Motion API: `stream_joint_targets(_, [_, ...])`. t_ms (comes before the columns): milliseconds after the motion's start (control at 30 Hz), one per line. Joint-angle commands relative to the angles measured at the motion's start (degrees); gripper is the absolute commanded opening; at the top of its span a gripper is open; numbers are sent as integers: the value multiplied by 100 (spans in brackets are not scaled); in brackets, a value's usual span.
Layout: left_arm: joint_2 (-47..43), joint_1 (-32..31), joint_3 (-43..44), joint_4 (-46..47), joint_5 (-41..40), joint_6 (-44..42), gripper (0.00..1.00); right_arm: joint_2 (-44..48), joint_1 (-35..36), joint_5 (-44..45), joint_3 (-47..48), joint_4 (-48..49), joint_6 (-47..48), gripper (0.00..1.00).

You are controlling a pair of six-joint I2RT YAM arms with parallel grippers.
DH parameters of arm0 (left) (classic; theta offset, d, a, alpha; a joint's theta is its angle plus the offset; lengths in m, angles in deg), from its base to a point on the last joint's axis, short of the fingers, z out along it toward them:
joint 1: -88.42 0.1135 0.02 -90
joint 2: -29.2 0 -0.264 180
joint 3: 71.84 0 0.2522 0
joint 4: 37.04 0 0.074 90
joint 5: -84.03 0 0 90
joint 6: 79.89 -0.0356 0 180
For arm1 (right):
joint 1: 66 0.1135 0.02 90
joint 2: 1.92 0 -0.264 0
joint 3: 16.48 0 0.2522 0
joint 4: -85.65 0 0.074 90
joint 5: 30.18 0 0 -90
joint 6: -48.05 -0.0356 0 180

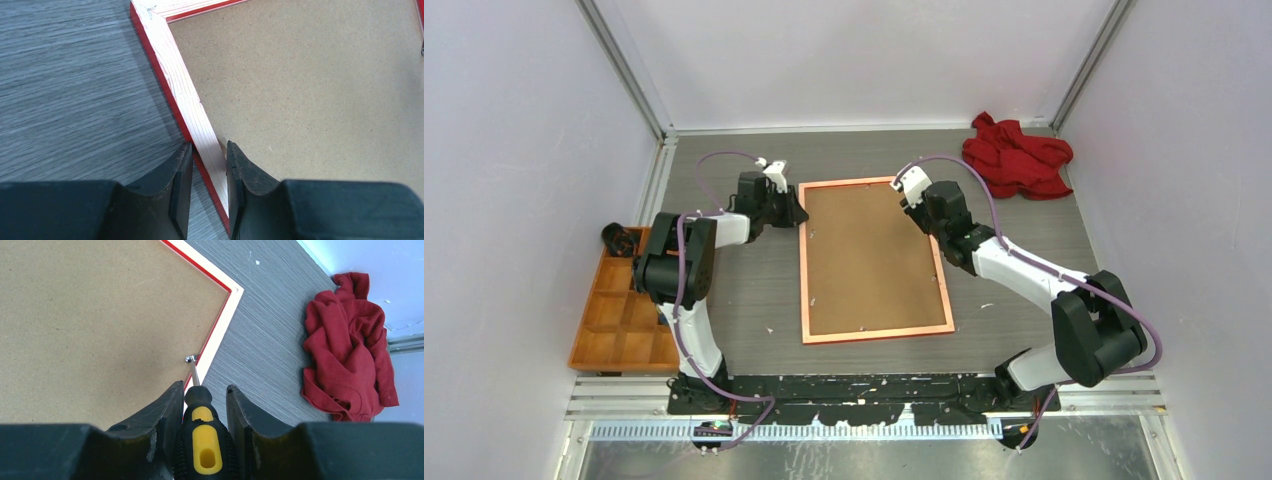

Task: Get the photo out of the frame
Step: Release the photo frame item from the photo frame.

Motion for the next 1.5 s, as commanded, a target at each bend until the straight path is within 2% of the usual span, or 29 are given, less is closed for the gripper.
stream_joint_targets(0, [-134,-121,-74,-129,34,-312,15,83,-97,-26,-139,-2,116,1])
stream_joint_targets(1467, [-165,-203,-98,-129,-78,-433,11,371,-167,88,-388,444,422,1])
